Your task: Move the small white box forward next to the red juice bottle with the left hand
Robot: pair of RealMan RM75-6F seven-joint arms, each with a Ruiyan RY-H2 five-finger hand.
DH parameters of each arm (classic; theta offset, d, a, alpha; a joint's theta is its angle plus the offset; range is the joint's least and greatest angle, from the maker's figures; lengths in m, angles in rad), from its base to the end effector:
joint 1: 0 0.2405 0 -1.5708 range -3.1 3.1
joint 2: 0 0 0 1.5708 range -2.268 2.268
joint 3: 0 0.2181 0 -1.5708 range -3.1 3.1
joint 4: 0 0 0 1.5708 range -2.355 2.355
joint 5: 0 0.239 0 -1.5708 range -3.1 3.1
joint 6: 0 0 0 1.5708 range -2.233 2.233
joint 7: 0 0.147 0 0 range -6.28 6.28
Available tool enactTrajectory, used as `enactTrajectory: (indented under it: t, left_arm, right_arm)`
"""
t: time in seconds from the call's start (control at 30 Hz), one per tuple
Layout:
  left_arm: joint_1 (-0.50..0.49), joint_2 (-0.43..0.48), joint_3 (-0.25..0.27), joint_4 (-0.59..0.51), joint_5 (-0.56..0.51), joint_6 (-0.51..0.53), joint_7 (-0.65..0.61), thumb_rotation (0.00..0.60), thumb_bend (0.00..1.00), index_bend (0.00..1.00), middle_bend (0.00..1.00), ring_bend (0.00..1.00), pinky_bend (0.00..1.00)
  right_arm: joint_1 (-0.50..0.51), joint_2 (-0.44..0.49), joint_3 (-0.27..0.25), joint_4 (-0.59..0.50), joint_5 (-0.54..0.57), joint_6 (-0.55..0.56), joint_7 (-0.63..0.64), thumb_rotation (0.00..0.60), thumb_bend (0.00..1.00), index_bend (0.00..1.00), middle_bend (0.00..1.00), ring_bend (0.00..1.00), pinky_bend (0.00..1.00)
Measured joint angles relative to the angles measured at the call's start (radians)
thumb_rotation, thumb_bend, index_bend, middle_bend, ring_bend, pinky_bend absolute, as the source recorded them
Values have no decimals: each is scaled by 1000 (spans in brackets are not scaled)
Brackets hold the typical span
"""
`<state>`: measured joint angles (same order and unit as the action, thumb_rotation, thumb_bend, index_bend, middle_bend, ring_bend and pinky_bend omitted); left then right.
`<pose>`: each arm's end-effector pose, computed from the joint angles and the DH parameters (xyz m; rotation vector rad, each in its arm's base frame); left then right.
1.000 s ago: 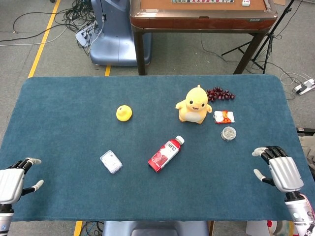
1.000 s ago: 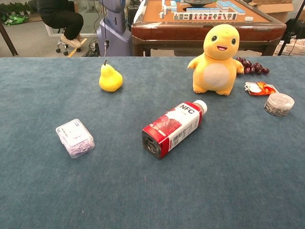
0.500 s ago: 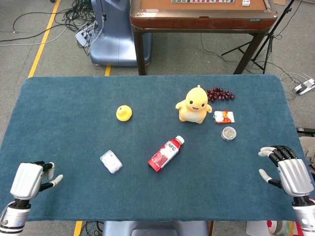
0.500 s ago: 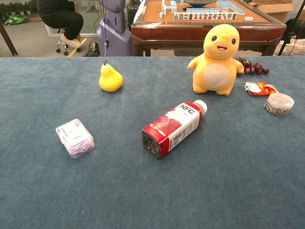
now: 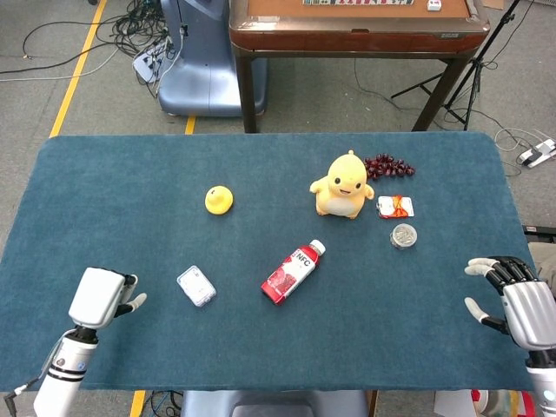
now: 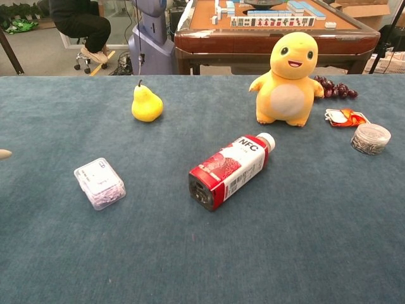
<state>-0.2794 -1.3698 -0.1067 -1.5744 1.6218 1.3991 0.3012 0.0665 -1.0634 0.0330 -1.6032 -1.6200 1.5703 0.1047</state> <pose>-0.1976 0.2356 0.0402 -1.6316 -0.6423 -1.0385 -0.2802 -0.1736 0.1349 1.4287 -0.8501 1.0290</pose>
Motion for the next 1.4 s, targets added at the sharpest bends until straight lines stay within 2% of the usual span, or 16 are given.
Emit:
enactTrajectory:
  t: [0.4, 0.67, 1.07, 1.4]
  left_arm:
    - [-46, -59, -2, 51, -51, -62, 86, 600, 0, 1000, 1000, 1000, 1000]
    - [-72, -87, 6, 54, -96, -114, 104, 600, 0, 1000, 1000, 1000, 1000]
    - [-101, -134, 18, 60, -124, -146, 200, 600, 0, 991, 1000, 989, 1000]
    - [-128, -150, 19, 52, -150, -173, 231, 600, 0, 991, 1000, 988, 1000]
  right_arm:
    - [2, 4, 3, -1, 10, -13, 6, 600, 228, 390, 343, 223, 240]
    - [5, 1, 3, -3, 14, -23, -4, 600, 228, 390, 343, 223, 240]
    - [2, 6, 6, -4, 13, -17, 6, 600, 228, 390, 343, 223, 240]
    - [2, 6, 5, -5, 11, -19, 5, 600, 228, 390, 342, 223, 240]
